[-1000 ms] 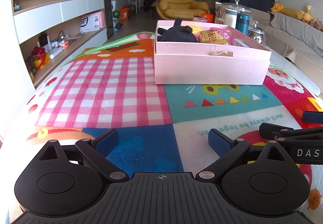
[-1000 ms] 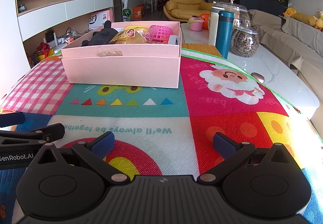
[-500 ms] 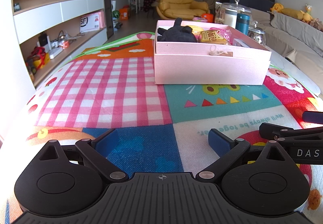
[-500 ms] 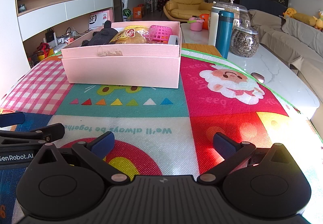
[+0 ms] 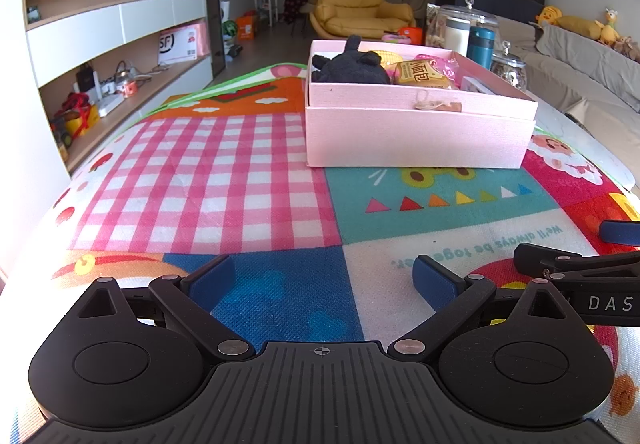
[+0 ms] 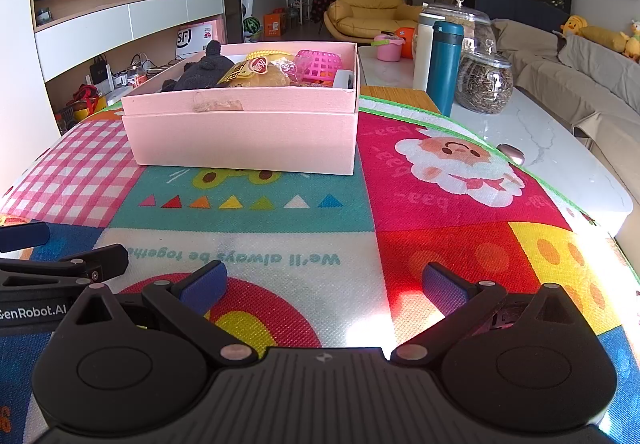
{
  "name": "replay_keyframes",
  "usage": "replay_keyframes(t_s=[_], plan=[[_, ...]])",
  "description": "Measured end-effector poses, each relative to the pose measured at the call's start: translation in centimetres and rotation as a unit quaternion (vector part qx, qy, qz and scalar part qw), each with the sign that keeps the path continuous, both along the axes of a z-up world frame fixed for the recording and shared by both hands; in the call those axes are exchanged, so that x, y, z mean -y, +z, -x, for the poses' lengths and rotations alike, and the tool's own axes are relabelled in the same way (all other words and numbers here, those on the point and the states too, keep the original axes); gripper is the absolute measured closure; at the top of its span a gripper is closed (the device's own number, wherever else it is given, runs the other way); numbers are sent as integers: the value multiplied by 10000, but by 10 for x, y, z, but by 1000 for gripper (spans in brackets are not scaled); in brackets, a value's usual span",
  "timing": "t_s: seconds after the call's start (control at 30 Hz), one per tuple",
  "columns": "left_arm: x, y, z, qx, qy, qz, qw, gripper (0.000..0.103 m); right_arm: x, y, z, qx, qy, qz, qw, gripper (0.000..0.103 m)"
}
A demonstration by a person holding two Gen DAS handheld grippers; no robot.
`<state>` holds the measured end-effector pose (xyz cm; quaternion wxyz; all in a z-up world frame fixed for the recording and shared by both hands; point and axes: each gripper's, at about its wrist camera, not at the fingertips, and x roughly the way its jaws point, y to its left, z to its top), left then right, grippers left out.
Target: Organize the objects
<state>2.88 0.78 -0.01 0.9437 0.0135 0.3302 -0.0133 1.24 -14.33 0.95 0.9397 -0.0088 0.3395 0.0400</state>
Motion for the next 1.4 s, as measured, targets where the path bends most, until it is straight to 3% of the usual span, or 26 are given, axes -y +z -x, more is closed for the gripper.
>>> replay_keyframes(t_s=[1.4], plan=[[1, 1, 0, -14, -14, 48, 10000, 3, 0, 0, 0, 0, 0, -2, 10000, 0]])
